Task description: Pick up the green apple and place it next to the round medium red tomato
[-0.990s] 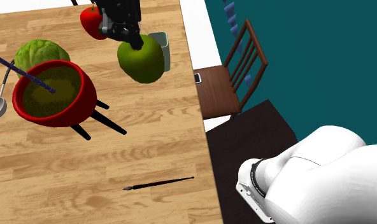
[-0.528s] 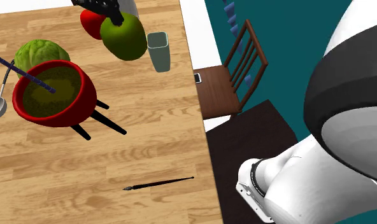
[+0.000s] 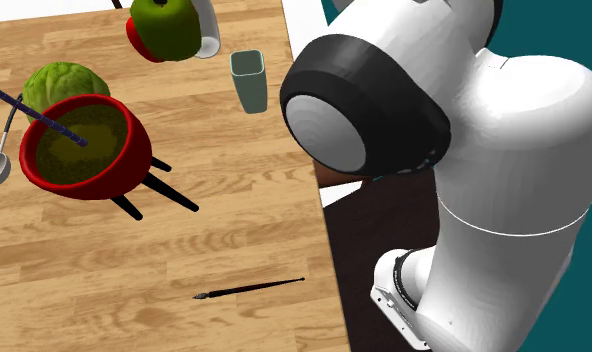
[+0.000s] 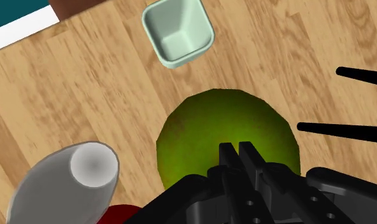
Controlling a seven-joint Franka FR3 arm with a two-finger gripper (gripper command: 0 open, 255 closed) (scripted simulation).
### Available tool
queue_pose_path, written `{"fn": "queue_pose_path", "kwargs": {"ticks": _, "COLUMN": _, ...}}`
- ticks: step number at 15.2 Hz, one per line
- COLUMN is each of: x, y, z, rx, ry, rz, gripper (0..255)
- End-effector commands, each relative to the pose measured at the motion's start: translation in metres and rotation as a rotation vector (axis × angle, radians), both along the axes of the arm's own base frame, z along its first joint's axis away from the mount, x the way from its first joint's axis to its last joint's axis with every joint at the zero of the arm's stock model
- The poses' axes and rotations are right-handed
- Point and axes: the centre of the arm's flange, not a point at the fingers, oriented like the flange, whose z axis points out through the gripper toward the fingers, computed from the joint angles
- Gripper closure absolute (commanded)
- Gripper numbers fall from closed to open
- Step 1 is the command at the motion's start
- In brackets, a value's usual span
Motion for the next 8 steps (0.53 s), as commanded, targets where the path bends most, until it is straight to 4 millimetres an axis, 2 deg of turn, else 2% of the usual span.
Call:
{"fn": "queue_pose_path", "kwargs": {"ticks": 1, "x": 0.004, "y": 0.001, "z": -0.008, "rx": 0.0, "ry": -0.001, "rz": 0.0, "gripper": 255}}
{"fn": "queue_pose_path", "kwargs": {"ticks": 8, "x": 0.004, "y": 0.001, "z": -0.045, "rx": 0.0, "ry": -0.001, "rz": -0.001, "gripper": 255}}
